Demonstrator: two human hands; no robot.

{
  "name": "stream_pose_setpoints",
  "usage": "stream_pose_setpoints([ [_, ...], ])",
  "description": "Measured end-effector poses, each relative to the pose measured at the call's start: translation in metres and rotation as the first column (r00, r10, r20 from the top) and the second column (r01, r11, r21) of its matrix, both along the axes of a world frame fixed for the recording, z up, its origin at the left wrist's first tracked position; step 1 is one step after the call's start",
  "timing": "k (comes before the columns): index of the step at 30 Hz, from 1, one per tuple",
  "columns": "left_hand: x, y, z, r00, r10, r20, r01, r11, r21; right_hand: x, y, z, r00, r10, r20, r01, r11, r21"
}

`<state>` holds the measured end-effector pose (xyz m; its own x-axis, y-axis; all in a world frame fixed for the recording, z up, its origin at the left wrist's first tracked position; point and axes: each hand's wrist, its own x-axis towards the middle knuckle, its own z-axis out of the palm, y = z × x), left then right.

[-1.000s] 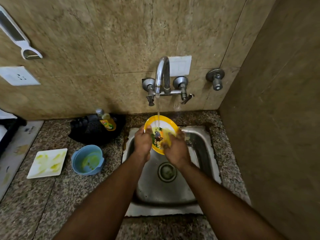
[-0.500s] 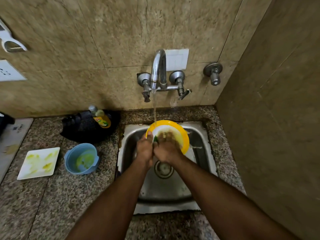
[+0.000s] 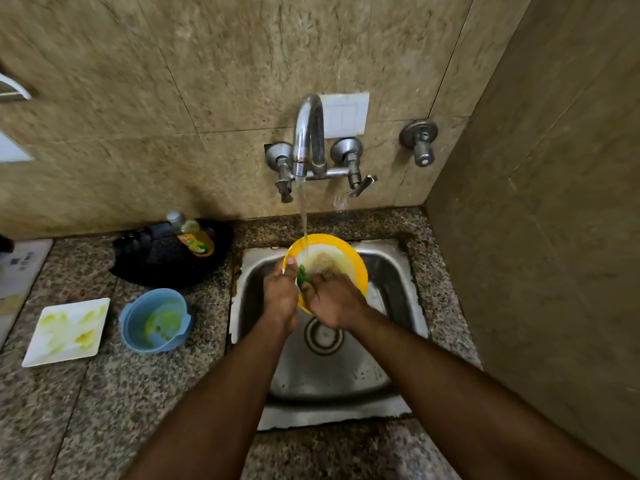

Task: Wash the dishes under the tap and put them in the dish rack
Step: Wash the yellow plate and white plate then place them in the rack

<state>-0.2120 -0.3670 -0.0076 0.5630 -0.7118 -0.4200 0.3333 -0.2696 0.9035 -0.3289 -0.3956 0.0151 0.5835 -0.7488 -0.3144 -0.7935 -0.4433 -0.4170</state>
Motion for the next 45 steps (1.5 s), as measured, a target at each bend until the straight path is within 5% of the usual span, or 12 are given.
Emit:
stream_pose_setpoints([
  [7, 0.019, 0.000, 0.015, 0.997, 0.071, 0.020, -0.069, 0.995, -0.077, 0.000, 0.016, -0.001, 0.901, 0.132, 0.413, -0.188, 0.977, 0.100],
  [16, -0.007, 0.006, 0.008, 0.997, 0.054, -0.056, -0.060, 0.993, -0.103, 0.006, 0.006, -0.008, 0.998, -0.052, -0.029, 0.050, 0.997, -0.059],
  [23, -0.011, -0.007, 0.020, 0.975, 0.182, 0.128, -0.166, 0.978, -0.127, 0.009, 0.019, -0.008, 0.975, -0.191, -0.112, 0.189, 0.982, -0.023],
  [29, 0.005, -0.001, 0.013, 0.927, 0.189, 0.325, -0.166, 0.981, -0.097, 0.009, 0.045, 0.004, 0.952, -0.201, 0.229, 0.180, 0.977, 0.110],
  [37, -0.014, 0.011, 0.020, 0.949, 0.098, 0.299, -0.075, 0.993, -0.088, 0.020, 0.007, -0.002, 0.956, -0.289, -0.055, 0.292, 0.953, 0.075],
  [45, 0.009, 0.000, 0.031, 0.993, 0.088, 0.078, -0.080, 0.992, -0.098, 0.027, -0.008, -0.009, 0.941, 0.103, 0.321, -0.124, 0.991, 0.047],
])
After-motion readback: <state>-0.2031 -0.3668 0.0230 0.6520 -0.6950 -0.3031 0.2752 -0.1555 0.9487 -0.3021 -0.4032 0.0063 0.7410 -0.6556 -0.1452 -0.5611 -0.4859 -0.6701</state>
